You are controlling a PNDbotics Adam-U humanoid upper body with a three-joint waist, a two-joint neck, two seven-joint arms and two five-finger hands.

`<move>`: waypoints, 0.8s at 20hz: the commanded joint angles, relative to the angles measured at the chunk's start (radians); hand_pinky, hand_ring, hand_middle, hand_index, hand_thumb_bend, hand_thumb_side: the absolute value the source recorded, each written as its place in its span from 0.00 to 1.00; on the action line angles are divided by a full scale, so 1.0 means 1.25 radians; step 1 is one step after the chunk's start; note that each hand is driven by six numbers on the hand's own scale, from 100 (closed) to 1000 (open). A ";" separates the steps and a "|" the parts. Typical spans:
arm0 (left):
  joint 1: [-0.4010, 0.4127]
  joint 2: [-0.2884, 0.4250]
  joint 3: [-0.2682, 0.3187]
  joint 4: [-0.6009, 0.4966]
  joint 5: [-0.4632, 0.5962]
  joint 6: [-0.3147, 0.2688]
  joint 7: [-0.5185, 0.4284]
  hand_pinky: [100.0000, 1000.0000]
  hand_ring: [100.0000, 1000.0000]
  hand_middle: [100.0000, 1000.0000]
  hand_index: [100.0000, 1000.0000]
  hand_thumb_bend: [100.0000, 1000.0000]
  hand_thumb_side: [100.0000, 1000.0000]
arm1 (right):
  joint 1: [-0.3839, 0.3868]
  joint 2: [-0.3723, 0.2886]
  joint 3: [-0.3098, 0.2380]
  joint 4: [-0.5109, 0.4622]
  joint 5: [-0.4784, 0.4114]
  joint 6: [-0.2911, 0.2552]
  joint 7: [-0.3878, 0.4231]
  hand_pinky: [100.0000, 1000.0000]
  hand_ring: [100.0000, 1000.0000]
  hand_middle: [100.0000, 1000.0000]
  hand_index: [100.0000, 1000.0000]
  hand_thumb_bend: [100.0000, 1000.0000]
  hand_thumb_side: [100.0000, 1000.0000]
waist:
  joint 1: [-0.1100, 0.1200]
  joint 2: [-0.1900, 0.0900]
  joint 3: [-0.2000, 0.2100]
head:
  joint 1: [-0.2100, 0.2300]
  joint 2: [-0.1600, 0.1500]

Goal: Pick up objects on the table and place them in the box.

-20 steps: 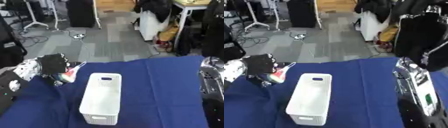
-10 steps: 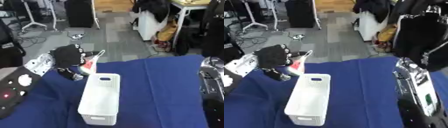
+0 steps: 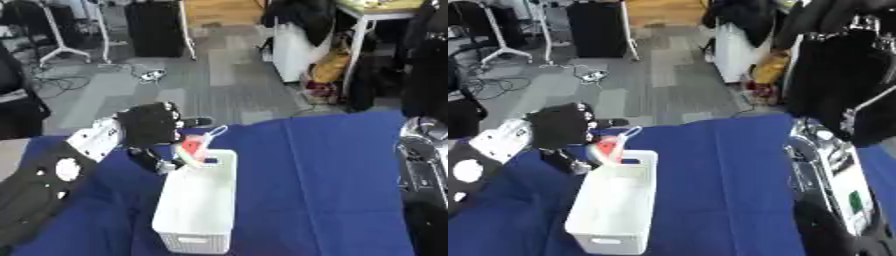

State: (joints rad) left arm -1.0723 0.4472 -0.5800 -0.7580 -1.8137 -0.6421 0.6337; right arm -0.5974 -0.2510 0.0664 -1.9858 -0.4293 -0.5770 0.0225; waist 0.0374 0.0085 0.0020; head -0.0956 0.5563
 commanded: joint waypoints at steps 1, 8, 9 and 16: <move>-0.010 0.004 0.025 0.033 -0.096 -0.212 0.219 1.00 0.95 0.96 0.91 0.00 1.00 | -0.019 -0.004 -0.001 -0.011 -0.003 0.000 0.002 0.19 0.33 0.29 0.51 0.00 1.00 | -0.002 -0.010 0.002 | 0.003 -0.009; 0.050 0.028 0.090 -0.028 0.012 -0.212 0.219 0.98 0.95 0.97 0.90 0.00 1.00 | -0.019 -0.005 -0.006 -0.011 0.000 -0.003 0.001 0.19 0.33 0.30 0.51 0.00 1.00 | -0.003 -0.008 0.006 | -0.006 -0.012; 0.077 0.039 0.109 -0.065 0.079 -0.212 0.217 0.99 0.96 0.97 0.91 0.00 1.00 | -0.019 -0.004 -0.007 -0.011 0.001 -0.005 0.000 0.19 0.33 0.29 0.51 0.00 1.00 | -0.003 -0.007 0.007 | -0.010 -0.016; 0.360 0.015 0.278 -0.445 0.719 -0.212 -0.121 0.57 0.60 0.75 0.77 0.03 0.94 | -0.002 -0.022 -0.034 -0.011 0.045 0.004 -0.051 0.18 0.33 0.30 0.53 0.00 1.00 | -0.020 -0.007 0.039 | -0.076 -0.148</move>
State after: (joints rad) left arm -0.6133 0.4635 -0.2846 -1.2029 -1.0592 -0.7997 0.4738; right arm -0.5907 -0.2555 0.0365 -1.9858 -0.3876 -0.5763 -0.0260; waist 0.0090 0.0133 0.0583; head -0.1648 0.4117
